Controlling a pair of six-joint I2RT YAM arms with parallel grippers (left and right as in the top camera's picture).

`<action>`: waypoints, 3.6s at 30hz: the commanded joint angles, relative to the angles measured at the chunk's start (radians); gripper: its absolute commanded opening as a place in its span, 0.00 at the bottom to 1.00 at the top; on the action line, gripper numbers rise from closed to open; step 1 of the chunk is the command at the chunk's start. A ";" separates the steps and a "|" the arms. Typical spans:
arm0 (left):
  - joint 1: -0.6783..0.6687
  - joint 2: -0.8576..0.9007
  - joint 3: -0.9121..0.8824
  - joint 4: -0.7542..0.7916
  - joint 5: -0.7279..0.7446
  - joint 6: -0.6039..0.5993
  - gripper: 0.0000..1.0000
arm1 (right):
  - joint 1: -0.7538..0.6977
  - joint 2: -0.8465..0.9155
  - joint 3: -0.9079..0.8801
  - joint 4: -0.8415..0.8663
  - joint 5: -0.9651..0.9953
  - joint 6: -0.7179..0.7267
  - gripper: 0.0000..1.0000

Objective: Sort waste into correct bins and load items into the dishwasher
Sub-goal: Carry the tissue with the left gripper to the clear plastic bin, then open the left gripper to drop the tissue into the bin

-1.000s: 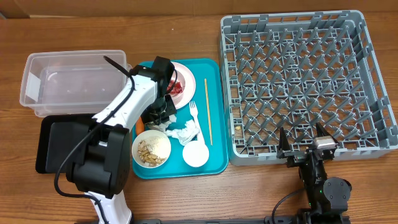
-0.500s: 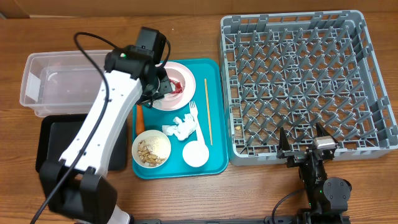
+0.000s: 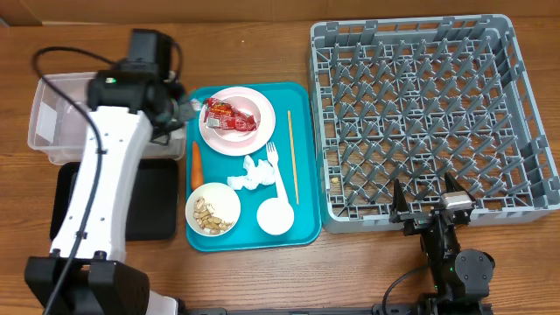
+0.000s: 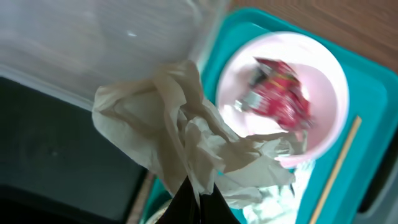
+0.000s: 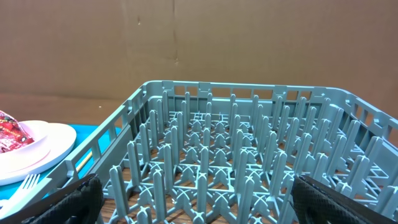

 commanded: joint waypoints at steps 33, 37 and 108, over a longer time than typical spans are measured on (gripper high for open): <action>0.151 0.006 -0.124 0.322 -0.270 -0.200 0.04 | 0.007 -0.011 -0.011 0.004 -0.001 -0.006 1.00; 0.206 0.006 -0.210 0.396 -0.269 -0.294 0.04 | 0.007 -0.011 -0.011 0.004 -0.001 -0.006 1.00; 0.384 0.264 -0.287 0.689 0.100 -0.149 0.64 | 0.007 -0.011 -0.011 0.004 -0.001 -0.006 1.00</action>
